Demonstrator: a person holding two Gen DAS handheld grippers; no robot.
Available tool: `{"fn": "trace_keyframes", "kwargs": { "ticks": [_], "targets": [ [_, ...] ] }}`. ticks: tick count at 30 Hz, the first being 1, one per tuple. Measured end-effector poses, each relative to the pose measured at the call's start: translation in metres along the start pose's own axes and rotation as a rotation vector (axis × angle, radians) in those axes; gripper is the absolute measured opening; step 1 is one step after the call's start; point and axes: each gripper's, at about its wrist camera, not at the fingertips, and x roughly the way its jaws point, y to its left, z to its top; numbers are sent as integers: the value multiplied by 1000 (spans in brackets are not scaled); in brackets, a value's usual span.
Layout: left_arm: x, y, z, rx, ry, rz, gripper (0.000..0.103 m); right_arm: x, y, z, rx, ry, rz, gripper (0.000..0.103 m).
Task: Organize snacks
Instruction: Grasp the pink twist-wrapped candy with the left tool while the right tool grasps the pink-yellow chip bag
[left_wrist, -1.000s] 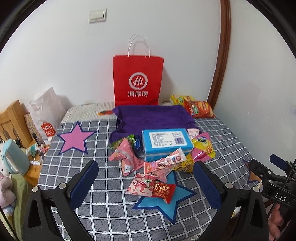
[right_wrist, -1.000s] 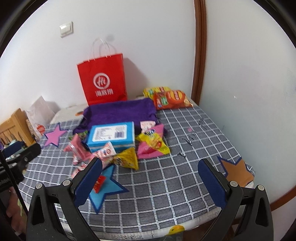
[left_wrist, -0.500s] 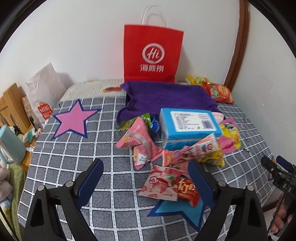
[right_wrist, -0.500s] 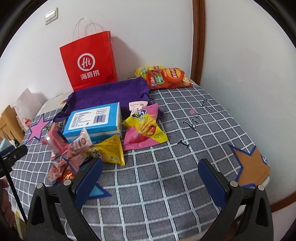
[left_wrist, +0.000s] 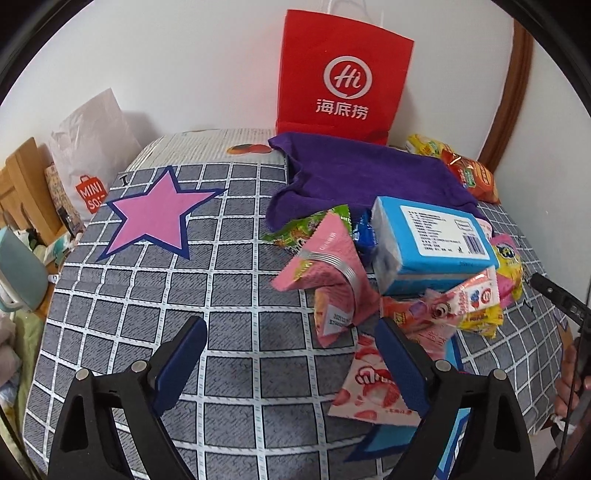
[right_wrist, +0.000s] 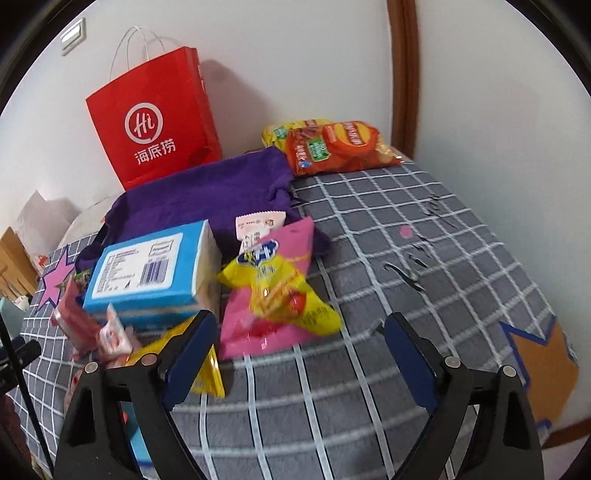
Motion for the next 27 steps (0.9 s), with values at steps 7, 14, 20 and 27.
{"fn": "trace_keyframes", "kwargs": {
  "ticks": [7,14,20,27],
  "targets": [
    [10,2,7,0,5,-9,91,37,8,10,-29,40,26,75],
    [26,0,12,-14,30,-46,91,56,11,8,-31,42,24,62],
    [45,-10,18,-2,56,-40,91,59,13,8,-65,22,34,59],
    [68,-17,24,-28,78,-56,83,47,8,2,-59,20,76,50]
  ]
}}
